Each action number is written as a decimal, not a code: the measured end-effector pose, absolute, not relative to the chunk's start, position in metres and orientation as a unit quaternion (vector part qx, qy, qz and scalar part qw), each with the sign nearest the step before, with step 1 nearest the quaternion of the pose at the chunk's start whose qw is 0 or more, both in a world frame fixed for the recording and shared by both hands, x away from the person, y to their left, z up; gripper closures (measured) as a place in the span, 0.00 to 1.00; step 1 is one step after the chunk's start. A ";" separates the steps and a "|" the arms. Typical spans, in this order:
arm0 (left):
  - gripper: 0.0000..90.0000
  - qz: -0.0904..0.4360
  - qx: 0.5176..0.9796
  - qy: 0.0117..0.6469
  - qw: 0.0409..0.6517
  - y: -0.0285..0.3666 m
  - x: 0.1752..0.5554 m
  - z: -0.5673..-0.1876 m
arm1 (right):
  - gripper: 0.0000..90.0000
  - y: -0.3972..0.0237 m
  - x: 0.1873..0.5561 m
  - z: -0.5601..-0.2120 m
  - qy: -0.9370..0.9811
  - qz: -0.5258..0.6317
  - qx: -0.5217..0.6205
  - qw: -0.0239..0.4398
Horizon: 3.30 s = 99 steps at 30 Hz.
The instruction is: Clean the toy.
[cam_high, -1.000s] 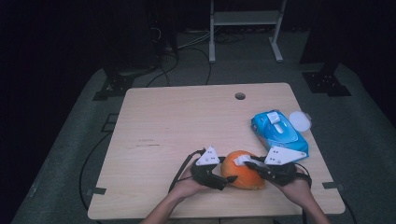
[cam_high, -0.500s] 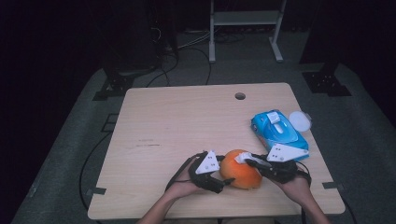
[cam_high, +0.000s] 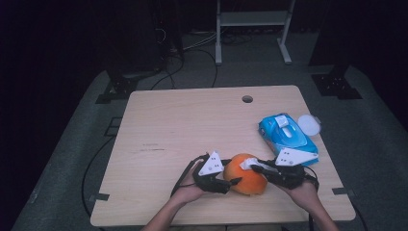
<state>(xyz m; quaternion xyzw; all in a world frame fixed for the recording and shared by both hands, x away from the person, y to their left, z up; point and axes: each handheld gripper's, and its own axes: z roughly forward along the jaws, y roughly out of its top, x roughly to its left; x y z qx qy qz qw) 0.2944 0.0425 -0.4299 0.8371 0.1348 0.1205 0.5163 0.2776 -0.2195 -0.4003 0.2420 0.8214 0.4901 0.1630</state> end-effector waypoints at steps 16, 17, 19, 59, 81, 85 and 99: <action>0.36 0.145 0.842 0.104 0.510 0.039 0.288 -0.434 | 0.86 -0.212 0.273 -0.399 0.831 0.470 0.228 0.192; 0.29 0.137 0.842 0.112 0.510 0.038 0.289 -0.434 | 0.86 -0.211 0.271 -0.399 0.831 0.470 0.226 0.192; 0.19 0.122 0.839 0.127 0.514 0.036 0.292 -0.432 | 0.86 -0.204 0.268 -0.398 0.833 0.470 0.216 0.193; 0.41 0.102 0.838 0.178 0.506 0.068 0.316 -0.440 | 0.86 -0.214 0.274 -0.415 0.850 0.439 0.229 0.180; 0.40 0.099 0.829 0.210 0.508 0.077 0.323 -0.438 | 0.86 -0.219 0.275 -0.422 0.858 0.423 0.235 0.171; 0.40 0.099 0.828 0.216 0.507 0.075 0.324 -0.439 | 0.86 -0.209 0.268 -0.412 0.852 0.455 0.207 0.157; 0.40 0.096 0.845 0.140 0.507 0.064 0.308 -0.439 | 0.86 -0.217 0.277 -0.419 0.849 0.445 0.233 0.160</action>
